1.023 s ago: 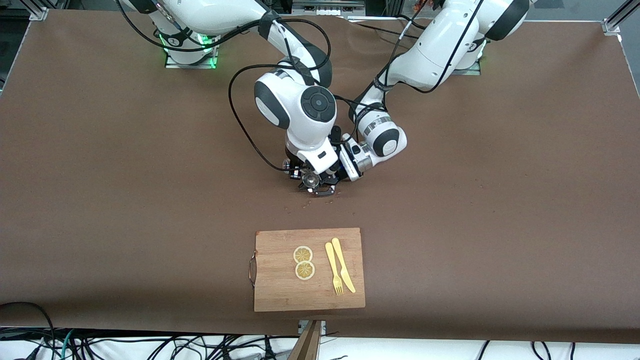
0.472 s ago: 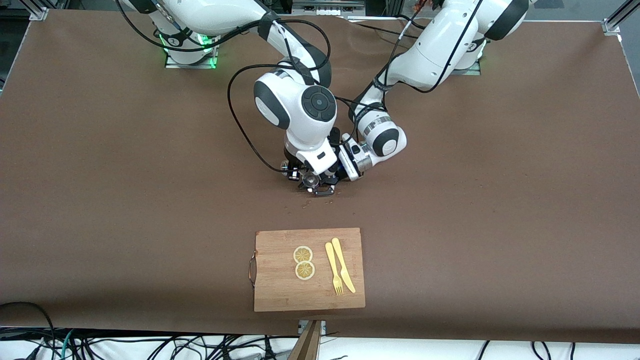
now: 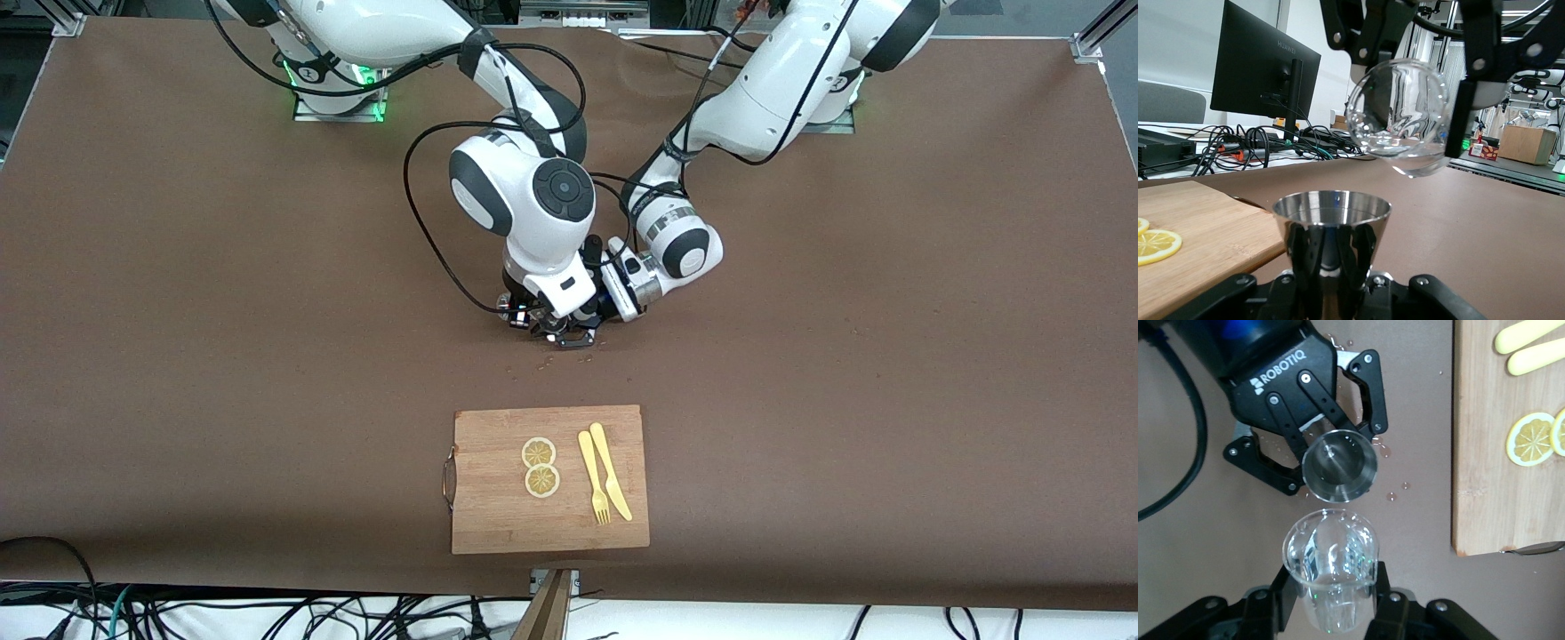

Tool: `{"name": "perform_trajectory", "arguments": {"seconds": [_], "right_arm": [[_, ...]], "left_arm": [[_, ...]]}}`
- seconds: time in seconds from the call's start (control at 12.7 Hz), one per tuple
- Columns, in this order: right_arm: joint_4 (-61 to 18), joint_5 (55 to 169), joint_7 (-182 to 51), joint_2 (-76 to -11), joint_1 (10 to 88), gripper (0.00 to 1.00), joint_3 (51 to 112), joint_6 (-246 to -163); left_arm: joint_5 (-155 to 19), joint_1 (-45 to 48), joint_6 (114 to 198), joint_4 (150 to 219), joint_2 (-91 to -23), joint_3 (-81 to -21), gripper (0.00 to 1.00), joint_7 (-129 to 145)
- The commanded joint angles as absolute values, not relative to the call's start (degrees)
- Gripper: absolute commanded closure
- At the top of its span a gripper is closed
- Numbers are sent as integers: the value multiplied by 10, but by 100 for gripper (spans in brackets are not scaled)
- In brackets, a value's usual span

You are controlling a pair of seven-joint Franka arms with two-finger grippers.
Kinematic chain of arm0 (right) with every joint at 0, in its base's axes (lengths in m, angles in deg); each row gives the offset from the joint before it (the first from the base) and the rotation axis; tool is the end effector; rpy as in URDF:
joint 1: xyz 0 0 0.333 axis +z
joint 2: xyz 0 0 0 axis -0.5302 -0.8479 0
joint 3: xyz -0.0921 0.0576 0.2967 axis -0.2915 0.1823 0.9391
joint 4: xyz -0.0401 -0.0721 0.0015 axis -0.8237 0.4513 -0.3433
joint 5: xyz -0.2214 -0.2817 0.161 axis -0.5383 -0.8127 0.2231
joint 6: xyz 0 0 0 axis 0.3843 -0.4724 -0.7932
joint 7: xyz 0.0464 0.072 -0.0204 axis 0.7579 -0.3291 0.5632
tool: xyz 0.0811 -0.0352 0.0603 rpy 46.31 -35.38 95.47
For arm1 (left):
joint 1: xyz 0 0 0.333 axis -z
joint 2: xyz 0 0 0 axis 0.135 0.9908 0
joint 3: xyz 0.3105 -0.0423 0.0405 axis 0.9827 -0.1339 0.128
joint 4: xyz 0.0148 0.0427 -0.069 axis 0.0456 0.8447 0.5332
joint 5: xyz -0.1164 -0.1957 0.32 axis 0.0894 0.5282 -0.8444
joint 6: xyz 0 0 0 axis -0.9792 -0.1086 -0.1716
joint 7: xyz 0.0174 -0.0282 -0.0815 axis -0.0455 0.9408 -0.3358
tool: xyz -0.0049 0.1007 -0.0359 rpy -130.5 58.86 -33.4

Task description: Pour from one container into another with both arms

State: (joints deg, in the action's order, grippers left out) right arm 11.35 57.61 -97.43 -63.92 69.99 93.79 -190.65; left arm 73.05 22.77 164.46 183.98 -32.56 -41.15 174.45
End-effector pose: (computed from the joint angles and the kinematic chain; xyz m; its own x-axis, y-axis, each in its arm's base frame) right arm 0.5600 0.4851 0.3367 0.0994 0.9663 -0.2373 0.9936 -0.0835 0.0760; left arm 0.5053 -0.4255 0.0930 0.2018 0.0162 0.9793 -0.8531 -0.4884 0.1839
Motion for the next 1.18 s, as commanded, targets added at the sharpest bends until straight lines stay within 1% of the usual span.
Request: {"name": "perform_trajectory", "arguments": {"seconds": [0.0, 0.31, 0.79, 1.1], "right_arm": [[136, 562, -964, -654, 704, 85, 932, -1911], [138, 561, -964, -655, 705, 85, 931, -1915], [138, 519, -968, -660, 728, 85, 918, -1920], [139, 513, -970, -660, 732, 85, 916, -1921]], "left_arm": [[850, 234, 1646, 1841, -324, -418, 100, 1915], [850, 234, 1647, 1841, -324, -418, 100, 1915], [851, 234, 1646, 1840, -324, -418, 100, 1915], [852, 235, 1647, 1840, -323, -418, 100, 1916]]}}
